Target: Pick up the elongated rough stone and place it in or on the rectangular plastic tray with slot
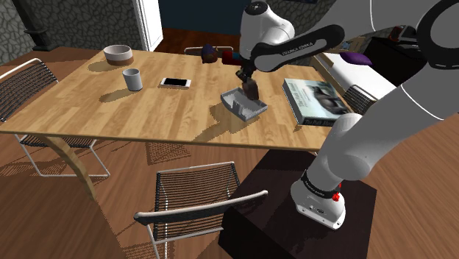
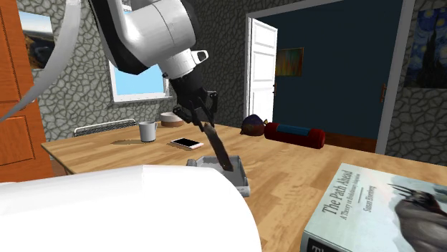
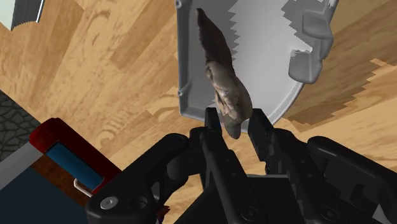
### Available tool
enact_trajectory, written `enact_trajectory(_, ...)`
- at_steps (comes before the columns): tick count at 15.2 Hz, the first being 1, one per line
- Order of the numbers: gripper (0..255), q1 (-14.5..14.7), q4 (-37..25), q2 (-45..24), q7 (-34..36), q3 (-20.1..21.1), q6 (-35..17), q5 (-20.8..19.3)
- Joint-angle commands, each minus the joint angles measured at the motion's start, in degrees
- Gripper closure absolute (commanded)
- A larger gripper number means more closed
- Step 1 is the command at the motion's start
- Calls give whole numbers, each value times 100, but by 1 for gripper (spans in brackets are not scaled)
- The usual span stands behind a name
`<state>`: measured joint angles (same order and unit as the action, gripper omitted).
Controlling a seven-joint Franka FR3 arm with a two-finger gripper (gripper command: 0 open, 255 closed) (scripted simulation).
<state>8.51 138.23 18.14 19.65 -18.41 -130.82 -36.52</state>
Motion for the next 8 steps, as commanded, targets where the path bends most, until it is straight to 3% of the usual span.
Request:
enact_trajectory(1,255,-19,76,-82,69,-22,-156,-54)
enact_trajectory(8,255,-55,224,-240,222,-52,-443,-170)
